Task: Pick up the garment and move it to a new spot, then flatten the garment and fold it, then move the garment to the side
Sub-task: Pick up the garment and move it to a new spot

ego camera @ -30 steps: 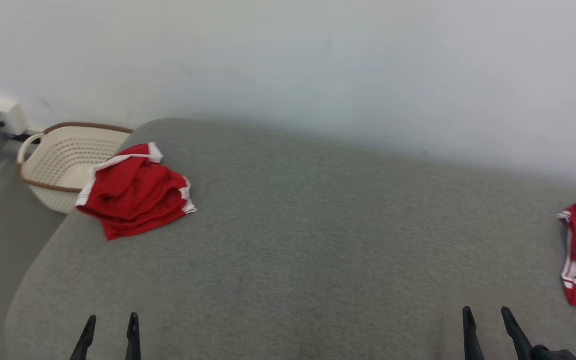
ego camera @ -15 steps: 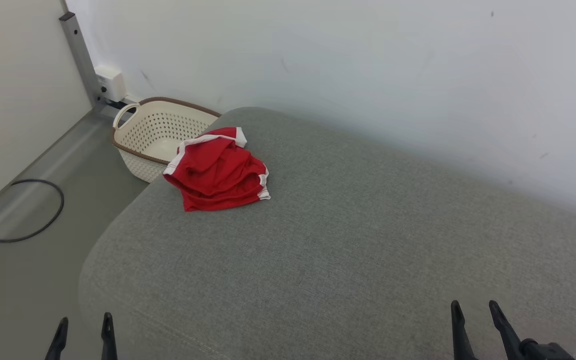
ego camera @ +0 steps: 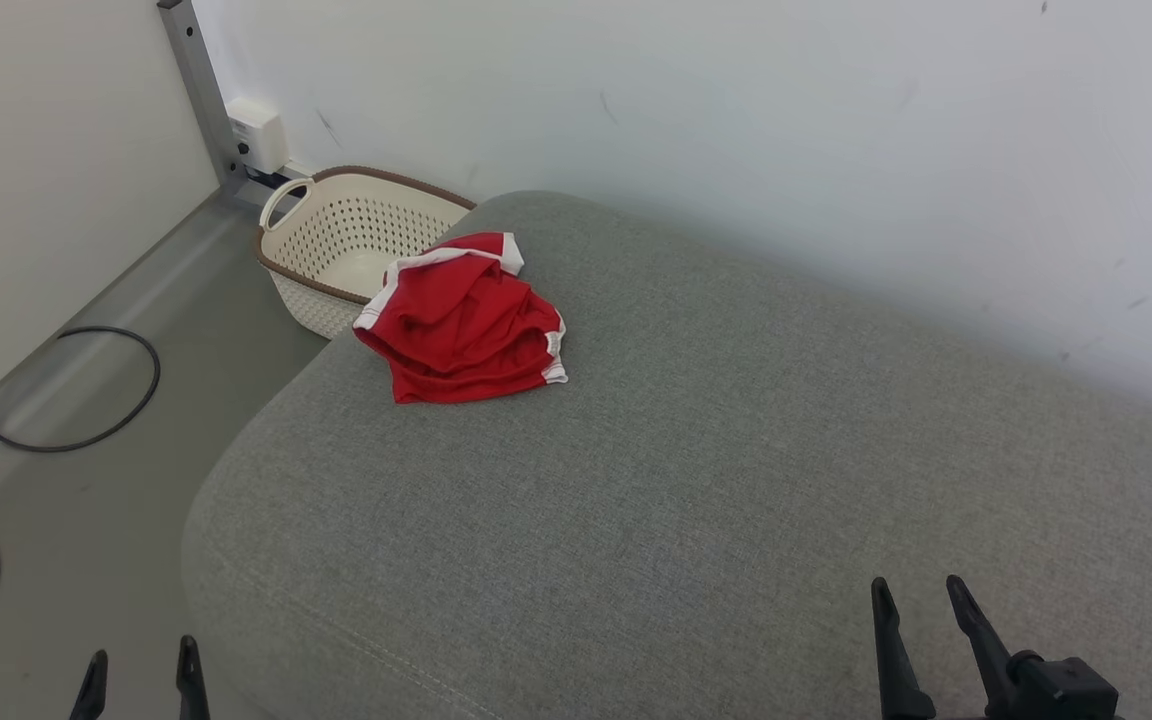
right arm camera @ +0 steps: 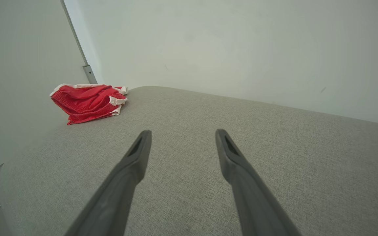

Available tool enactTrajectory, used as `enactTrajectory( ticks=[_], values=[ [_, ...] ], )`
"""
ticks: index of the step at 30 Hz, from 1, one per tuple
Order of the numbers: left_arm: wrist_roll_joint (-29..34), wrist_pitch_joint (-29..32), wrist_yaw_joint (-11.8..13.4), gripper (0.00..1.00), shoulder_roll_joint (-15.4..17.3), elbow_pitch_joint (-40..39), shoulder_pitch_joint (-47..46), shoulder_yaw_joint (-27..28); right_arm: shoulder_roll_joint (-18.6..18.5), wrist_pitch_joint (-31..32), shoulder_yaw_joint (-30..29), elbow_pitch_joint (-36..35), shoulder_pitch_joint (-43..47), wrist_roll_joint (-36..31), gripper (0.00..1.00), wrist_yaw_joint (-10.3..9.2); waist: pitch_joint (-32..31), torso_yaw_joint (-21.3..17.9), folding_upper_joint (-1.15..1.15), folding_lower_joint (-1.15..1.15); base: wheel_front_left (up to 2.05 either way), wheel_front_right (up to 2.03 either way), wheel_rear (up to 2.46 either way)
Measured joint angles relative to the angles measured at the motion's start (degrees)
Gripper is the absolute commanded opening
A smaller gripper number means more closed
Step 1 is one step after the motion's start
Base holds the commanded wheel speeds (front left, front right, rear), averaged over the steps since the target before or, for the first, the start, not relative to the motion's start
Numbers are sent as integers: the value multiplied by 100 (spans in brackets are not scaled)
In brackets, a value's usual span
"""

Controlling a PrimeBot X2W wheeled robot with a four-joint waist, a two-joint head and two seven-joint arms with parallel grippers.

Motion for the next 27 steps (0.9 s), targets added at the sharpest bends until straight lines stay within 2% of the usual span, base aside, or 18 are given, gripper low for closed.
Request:
enactTrajectory(
  ticks=[6, 11, 14, 21, 27],
  values=[
    [-54, 29, -25, 100, 7, 23, -88, -18, 1, -34, -1, 21, 9, 19, 100, 0, -29, -26, 0, 0, 0, 0, 0],
    [-225, 170, -258, 100, 108, 159, -533, -49, -2, -81, -44, -3, 103, 70, 100, -1, -86, -83, 0, 0, 0, 0, 0],
    [-308, 245, -372, 100, 297, 250, -823, 57, 4, -76, 62, -57, -27, 68, 100, 0, -112, -194, -1, -1, 0, 0, 0],
    [-627, 489, -609, 100, 591, 445, -1845, 286, 9, -13, 547, -183, -582, 58, 100, -1, -2, -638, -1, 0, 0, 0, 0],
    [-888, 670, -764, 100, 893, 948, -2910, 476, 10, -51, 1033, -163, -1045, 84, 100, -1, 296, -1205, -1, 0, 0, 0, 0]
  ],
)
